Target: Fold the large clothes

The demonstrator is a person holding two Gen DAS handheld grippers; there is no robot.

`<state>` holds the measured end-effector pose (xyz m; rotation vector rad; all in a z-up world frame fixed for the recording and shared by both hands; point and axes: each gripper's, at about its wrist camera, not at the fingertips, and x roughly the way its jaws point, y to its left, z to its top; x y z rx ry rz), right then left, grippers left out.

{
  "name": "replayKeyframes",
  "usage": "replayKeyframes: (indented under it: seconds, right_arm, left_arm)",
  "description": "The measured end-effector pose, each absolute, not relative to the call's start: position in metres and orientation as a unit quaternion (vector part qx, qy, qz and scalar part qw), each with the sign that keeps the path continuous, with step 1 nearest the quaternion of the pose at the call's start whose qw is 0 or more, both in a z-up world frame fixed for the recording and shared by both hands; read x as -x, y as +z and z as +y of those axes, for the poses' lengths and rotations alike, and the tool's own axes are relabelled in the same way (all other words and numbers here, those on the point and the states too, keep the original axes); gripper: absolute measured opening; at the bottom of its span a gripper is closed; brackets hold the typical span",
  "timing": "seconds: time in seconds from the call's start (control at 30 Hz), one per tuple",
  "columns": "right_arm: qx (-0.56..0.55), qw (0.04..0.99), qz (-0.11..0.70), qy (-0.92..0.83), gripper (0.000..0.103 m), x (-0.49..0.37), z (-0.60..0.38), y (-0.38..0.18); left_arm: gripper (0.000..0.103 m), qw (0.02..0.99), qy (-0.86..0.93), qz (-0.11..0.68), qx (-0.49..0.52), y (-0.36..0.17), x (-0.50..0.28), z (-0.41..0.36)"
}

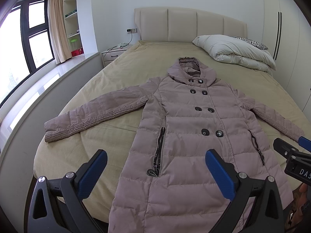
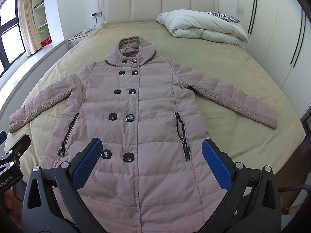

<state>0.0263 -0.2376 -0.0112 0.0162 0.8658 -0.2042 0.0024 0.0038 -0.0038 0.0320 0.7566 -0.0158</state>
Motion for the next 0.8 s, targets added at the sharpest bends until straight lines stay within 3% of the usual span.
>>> replayKeyframes:
  seconds: [0.8]
  right_arm:
    - [-0.009, 0.901, 0.423, -0.099, 0.103, -0.025, -0.234, -0.025]
  left_arm:
    - [0.103, 0.929, -0.007, 0.371, -0.016, -0.008, 0.002, 0.003]
